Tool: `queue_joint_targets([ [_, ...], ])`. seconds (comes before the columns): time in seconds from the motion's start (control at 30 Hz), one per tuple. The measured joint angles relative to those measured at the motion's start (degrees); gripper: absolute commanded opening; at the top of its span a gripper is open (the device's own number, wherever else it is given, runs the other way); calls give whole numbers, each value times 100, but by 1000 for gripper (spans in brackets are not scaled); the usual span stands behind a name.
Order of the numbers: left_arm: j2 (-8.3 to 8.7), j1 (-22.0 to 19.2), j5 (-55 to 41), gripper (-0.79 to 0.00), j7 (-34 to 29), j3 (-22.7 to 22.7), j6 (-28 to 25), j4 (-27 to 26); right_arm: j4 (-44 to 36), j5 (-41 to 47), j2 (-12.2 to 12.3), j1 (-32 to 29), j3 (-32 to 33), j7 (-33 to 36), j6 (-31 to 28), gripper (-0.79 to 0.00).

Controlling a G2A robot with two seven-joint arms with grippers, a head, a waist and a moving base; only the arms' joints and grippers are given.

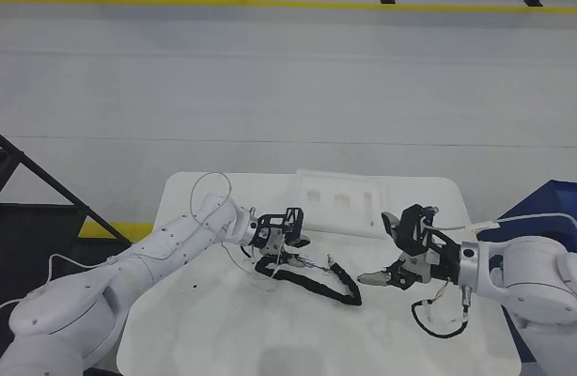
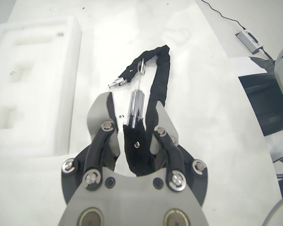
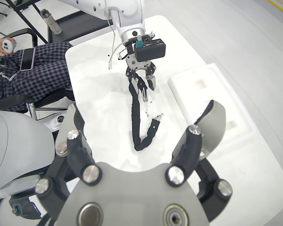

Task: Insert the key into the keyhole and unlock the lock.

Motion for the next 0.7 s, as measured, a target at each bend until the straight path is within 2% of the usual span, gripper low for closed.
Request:
queue_joint_targets([
  [0.17,68,-283,89,0,350,-52,0,-227,299,-44,-42,364,-255,-159,-387,0],
  [0.37,343,-918,179,0,933,39,0,-568,883,-189,-141,1107,-759,-279,-897,0],
  [0.5,562,-1458,122,0,1461,123,0,-578,1400,-196,-217,1754,-1004,-375,-1200,0],
  [0.7,782,-2038,175,0,2005,126,0,-501,2264,11,-300,2535,-1142,-755,-1862,0],
])
